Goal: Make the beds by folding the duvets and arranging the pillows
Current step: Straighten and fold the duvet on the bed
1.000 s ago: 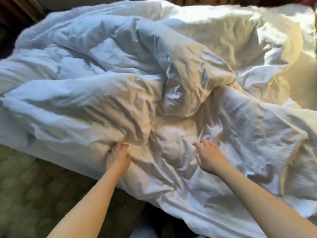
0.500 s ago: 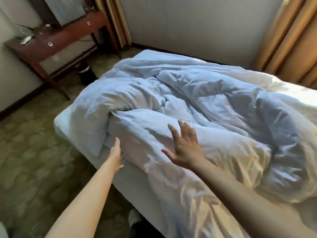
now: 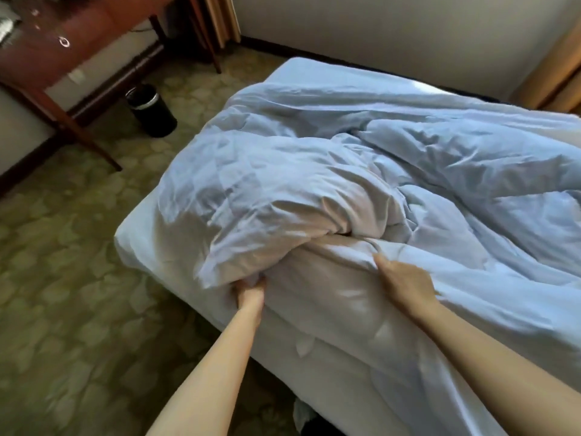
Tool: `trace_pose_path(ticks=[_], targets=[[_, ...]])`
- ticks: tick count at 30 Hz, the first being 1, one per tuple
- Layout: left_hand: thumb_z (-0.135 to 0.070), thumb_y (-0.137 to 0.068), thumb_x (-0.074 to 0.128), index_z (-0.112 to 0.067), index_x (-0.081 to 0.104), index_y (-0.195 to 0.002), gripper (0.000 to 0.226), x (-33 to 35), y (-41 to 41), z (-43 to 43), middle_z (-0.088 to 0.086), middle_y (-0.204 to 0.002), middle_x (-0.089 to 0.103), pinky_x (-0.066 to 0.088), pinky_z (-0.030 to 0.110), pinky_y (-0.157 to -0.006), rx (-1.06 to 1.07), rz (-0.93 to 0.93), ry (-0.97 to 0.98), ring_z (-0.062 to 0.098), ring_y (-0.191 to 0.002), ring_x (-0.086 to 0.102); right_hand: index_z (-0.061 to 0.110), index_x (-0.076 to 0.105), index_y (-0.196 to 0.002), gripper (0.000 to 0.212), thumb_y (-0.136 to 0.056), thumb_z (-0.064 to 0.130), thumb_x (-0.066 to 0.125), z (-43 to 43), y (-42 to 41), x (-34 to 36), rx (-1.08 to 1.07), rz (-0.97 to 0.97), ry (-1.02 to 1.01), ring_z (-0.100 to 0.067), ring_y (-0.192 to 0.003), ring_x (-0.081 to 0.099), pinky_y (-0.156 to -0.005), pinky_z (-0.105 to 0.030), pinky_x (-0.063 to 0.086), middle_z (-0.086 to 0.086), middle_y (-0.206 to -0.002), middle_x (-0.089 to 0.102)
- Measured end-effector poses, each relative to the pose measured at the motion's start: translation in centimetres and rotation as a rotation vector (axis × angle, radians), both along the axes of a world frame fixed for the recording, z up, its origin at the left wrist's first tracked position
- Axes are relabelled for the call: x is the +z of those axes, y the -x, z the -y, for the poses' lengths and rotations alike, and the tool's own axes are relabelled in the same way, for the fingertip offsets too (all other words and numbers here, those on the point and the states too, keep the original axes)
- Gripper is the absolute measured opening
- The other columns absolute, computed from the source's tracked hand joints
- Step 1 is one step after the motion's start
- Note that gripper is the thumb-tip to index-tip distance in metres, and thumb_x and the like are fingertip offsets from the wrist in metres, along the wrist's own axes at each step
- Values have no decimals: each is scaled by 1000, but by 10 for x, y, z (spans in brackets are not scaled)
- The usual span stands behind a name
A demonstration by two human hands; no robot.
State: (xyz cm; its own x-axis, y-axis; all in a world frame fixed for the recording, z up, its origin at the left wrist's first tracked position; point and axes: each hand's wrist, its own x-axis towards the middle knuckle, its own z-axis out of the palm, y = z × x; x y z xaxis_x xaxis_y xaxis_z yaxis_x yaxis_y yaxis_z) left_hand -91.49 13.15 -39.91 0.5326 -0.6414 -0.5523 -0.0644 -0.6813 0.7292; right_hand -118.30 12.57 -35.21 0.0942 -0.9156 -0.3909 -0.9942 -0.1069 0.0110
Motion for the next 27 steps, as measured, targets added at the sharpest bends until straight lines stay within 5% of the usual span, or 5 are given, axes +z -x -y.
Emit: trace_pose_path(ticks=[6, 14, 18, 23, 27], targets=[[-24, -91, 57, -9, 30, -145, 62, 26, -89, 95, 5, -155, 23, 14, 11, -111, -257, 442, 124, 20, -142, 24, 23, 33, -140, 49, -92, 16, 39, 41, 1, -2, -156, 0, -59, -31, -112, 56, -83, -36, 46, -10, -128, 55], [-68, -62, 69, -23, -21, -147, 132, 68, -126, 211, 5, -153, -27, 0, 55, -115, -921, 923, -45, 28, -143, -20, 13, 36, -132, 62, -77, 32, 57, 86, -108, 12, -65, 154, -59, -31, -114, 47, -94, -34, 40, -12, -128, 46], [-45, -74, 68, -25, 14, -147, 94, 37, -145, 247, 7, -147, 21, 35, 54, -101, -1075, 1022, -17, 35, -129, 27, 14, 30, -139, 76, -80, 51, 61, 109, -164, -15, -209, 2, -225, -30, -122, 47, -98, -35, 37, -13, -136, 43], [-17, -77, 42, -21, 69, -82, 28, 64, -180, 342, 5, -63, 59, 45, 24, -36, -1481, 1271, 573, 25, -40, 56, 12, 48, -132, 36, -99, 26, 40, 131, -188, -7, -319, -25, -340, -24, -121, 53, -95, -29, 43, -11, -134, 53], [-13, -80, 41, -17, 70, -80, 29, 147, -215, 468, 7, -57, 61, 40, 24, -32, -1327, 1553, 1140, 24, -28, 51, 9, 55, -124, 40, -89, 30, 59, 164, -176, 50, -347, 14, -579, -23, -114, 57, -86, -24, 45, -8, -128, 58]])
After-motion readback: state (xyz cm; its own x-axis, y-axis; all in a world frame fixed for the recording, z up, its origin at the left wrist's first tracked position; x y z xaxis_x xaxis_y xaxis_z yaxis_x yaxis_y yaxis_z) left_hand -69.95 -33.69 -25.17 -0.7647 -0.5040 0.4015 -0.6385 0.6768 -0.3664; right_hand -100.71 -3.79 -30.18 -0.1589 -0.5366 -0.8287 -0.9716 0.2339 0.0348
